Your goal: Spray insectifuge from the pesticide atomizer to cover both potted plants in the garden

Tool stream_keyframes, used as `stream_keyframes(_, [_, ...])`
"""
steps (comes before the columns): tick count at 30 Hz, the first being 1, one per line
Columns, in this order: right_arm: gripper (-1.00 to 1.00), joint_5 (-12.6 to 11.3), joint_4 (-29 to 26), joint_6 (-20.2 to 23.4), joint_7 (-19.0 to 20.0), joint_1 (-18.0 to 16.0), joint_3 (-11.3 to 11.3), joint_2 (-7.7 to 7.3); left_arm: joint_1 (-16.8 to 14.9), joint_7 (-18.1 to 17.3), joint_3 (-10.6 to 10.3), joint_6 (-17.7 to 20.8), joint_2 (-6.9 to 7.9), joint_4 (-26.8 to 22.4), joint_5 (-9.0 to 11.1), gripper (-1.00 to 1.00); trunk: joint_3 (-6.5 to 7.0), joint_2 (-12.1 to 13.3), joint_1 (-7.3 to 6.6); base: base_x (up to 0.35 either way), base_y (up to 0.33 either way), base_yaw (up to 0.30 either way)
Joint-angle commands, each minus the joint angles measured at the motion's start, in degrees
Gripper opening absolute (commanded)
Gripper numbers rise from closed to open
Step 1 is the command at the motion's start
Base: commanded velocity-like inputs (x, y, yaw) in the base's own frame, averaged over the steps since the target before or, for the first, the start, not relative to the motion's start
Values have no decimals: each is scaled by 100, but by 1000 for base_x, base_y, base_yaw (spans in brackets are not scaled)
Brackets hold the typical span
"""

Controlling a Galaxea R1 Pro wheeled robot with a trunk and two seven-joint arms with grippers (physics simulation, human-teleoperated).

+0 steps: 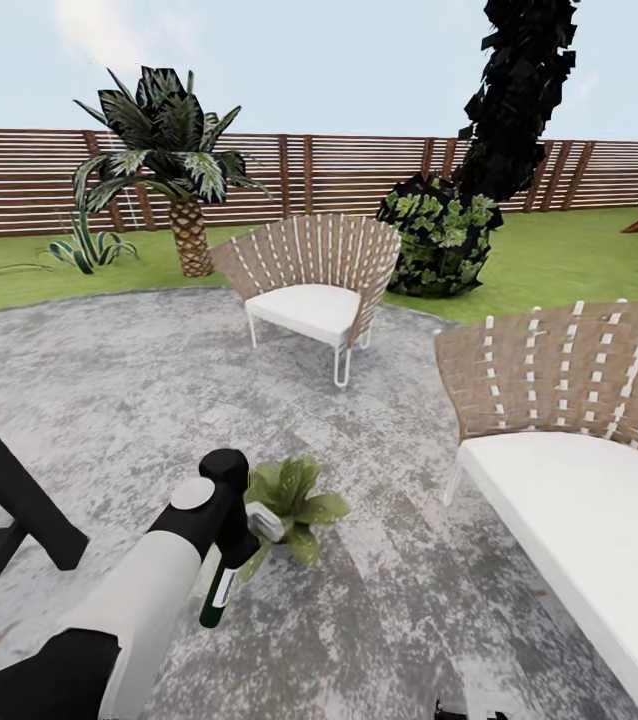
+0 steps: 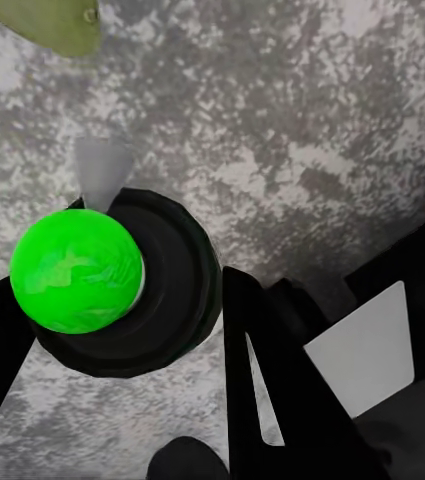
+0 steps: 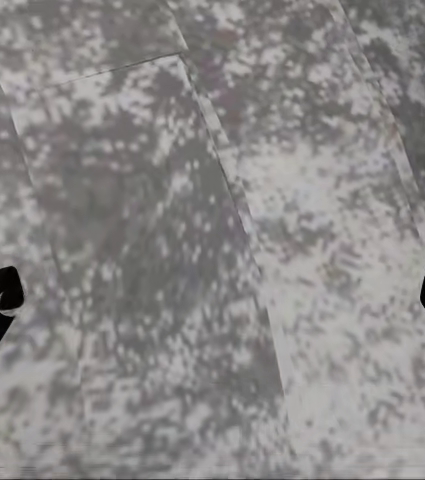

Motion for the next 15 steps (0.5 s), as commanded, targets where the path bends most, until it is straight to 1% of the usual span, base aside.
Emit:
stream_keyframes(1, [100, -29, 5, -19, -22, -3, 33, 1, -12, -60, -7, 60, 5, -4, -52, -100, -5, -2, -4, -201, 266, 0])
stream_keyframes(8, [100, -29, 5, -19, -22, -2, 33, -5, 40, -60, 0, 52, 15, -4, -53, -100, -5, -2, -4, -32, 329, 0])
stream_keyframes(10, [100, -29, 5, -19, -22, -1, 29, -13, 30, -60, 2, 52, 59, -4, -53, -100, -5, -2, -4, -2, 325, 0])
stream_keyframes(12, [100, -29, 5, -19, -22, -4, 28, -16, -7, -60, -1, 48, 101, -4, -54, -100, -5, -2, -4, 0, 137, 0])
stream_keyframes(15, [100, -34, 5, -23, -29, -2, 25, -16, -18, -60, -8, 33, 140, -4, -60, -100, -5, -2, -4, 0, 28, 0])
